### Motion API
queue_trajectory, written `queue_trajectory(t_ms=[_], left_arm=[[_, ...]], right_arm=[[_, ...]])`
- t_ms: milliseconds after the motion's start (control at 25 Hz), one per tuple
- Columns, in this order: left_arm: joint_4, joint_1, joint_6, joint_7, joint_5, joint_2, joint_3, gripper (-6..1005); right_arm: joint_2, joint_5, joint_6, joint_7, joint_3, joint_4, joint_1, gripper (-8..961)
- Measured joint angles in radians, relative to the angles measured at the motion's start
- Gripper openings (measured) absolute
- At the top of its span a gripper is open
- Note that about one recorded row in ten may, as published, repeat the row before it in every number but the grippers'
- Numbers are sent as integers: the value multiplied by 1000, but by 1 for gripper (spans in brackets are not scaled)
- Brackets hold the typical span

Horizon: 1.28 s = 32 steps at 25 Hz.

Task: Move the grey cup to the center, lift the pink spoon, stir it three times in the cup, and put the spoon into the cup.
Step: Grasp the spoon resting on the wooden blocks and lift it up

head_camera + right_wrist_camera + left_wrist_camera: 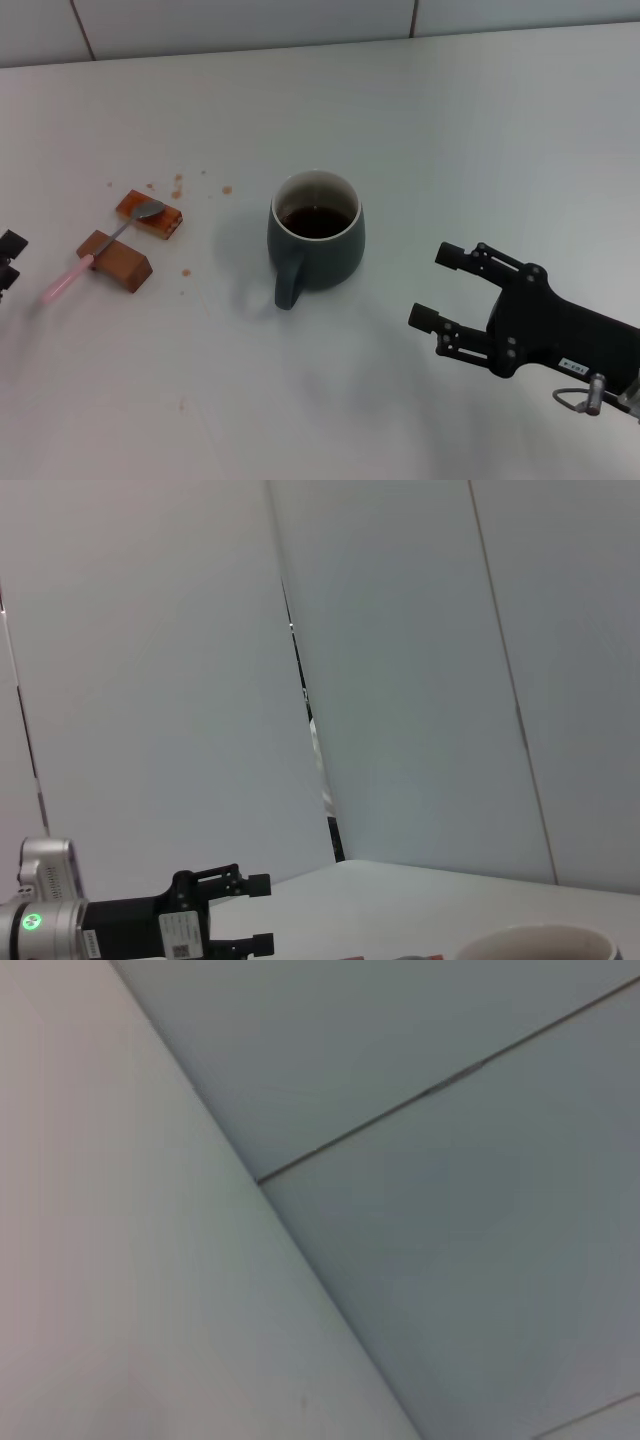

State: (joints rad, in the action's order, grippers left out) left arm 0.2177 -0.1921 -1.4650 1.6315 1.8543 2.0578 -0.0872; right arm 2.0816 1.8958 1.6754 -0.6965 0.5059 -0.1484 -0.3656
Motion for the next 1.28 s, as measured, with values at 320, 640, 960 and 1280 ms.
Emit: queue_trajectory(t_ms=[320, 640, 960, 1280], left_arm=[[-4, 0, 10, 3, 17, 1, -6, 779], [0, 6, 9, -4, 17, 1, -7, 778], [0, 9, 1, 3, 18, 1, -10, 776], [0, 10, -1, 5, 34, -1, -10, 775]], right_arm=[[0, 0, -1, 2, 3, 0, 4, 816], [0, 0, -1, 3, 5, 0, 9, 816], [0, 2, 0, 3, 5, 3, 15, 816], [2, 9, 1, 3, 5, 4, 16, 816]])
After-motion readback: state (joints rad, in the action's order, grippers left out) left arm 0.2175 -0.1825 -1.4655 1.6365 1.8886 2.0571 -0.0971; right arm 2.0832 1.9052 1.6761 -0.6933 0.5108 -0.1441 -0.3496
